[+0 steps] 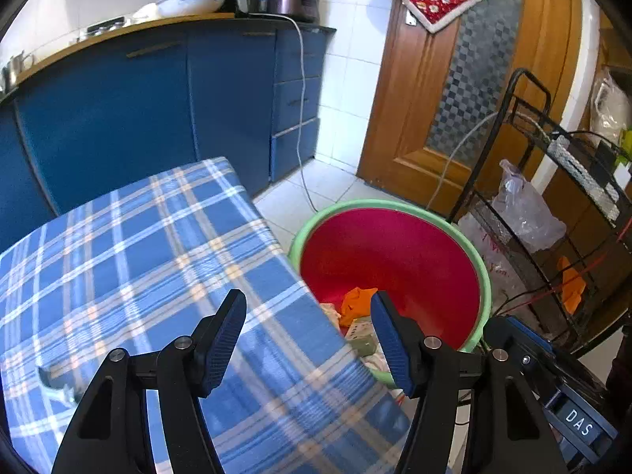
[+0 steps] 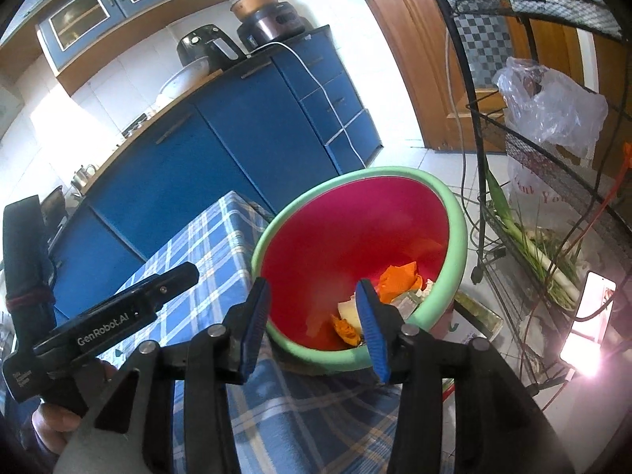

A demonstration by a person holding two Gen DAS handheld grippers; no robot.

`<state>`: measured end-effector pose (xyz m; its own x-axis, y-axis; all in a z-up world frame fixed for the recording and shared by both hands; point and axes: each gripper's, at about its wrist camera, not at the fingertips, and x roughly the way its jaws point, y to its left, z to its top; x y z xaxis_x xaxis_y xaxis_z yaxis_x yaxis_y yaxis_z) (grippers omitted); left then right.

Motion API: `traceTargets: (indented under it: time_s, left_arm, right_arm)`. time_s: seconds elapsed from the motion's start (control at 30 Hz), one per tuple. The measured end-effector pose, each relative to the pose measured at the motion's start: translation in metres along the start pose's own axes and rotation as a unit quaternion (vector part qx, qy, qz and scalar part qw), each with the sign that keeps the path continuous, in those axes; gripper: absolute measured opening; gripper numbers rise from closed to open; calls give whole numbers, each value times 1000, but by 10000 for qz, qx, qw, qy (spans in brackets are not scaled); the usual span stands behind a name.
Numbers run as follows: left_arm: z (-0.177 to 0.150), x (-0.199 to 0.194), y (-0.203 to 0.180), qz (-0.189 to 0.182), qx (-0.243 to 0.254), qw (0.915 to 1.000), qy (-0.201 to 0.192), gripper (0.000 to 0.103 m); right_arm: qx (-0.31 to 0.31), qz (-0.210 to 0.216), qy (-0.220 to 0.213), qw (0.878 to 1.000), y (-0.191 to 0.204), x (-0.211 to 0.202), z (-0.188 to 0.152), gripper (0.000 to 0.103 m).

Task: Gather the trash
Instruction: 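Move both open grippers back over the table items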

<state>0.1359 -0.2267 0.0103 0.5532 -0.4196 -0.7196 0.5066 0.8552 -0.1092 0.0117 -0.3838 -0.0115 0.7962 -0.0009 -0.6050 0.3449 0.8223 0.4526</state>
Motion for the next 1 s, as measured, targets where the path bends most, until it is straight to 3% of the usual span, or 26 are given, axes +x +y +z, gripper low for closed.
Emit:
traceTargets:
  time_s: [0.57,1.0]
  left_arm:
    - [-30,-62,59,575,-380,9974,-203,67]
    - [-68,-86,128,1149,-933,9890,-12,67]
  right_arm:
    - [-371,373,-60,9986,51,-33,-16,52]
    - [-692,425,178,9965,77,-27,-33,52]
